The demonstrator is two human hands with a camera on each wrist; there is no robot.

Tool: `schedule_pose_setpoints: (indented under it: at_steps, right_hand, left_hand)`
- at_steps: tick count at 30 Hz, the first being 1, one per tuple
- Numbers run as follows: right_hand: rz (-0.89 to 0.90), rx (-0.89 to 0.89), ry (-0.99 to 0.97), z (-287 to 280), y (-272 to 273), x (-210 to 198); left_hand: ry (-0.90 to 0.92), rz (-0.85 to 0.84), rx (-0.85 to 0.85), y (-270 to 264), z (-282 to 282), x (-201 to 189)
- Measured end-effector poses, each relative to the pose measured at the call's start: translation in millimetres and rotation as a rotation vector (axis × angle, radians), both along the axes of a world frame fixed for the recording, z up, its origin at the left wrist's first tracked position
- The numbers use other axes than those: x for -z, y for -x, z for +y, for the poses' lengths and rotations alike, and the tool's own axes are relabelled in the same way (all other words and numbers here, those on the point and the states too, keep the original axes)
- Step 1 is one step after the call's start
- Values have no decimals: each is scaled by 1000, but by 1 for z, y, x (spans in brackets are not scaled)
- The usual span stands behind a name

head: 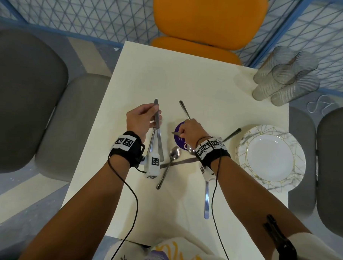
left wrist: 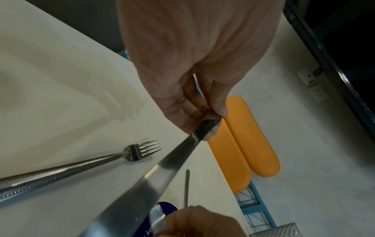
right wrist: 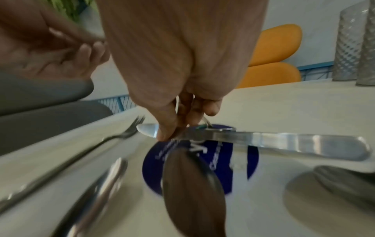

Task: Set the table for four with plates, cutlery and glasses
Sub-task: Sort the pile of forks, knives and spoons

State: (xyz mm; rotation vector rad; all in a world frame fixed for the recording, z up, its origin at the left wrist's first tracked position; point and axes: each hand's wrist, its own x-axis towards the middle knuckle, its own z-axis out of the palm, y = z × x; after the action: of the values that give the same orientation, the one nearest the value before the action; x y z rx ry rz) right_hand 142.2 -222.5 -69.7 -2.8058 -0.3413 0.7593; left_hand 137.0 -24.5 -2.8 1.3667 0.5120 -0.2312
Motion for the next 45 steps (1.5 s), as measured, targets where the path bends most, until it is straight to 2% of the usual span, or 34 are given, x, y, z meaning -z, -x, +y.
schedule_pose_setpoints:
  at_steps: [3, 9, 15, 23, 33, 38, 42, 45]
  right_hand:
    - [-82, 118, -140, -7, -4, -16]
    - [-273, 471, -611, -20, -13, -71]
    - [-159, 742, -982, -12, -10, -97]
    - [-186, 745, -979, -3, 5, -97]
    - [-132, 751, -1013, -3, 9, -95]
    - [-133, 811, -1057, -4, 5, -98]
    - [-153, 866, -1114, -9, -1, -101]
    - [-160, 894, -1148, -13, -4, -102]
  left_hand:
    - [-12, 12, 28, -1, -4, 1]
    - [-32, -1, 74, -2, -21, -4]
    - [34, -4, 101, -5, -42, -18]
    - [91, 10, 116, 0, -47, -23]
    - [209, -18, 251, 4, -38, -21]
    - [275, 47, 187, 7, -39, -12]
    - [132, 33, 455, 22, -45, -12]
    - [162, 54, 509, 32, -51, -15]
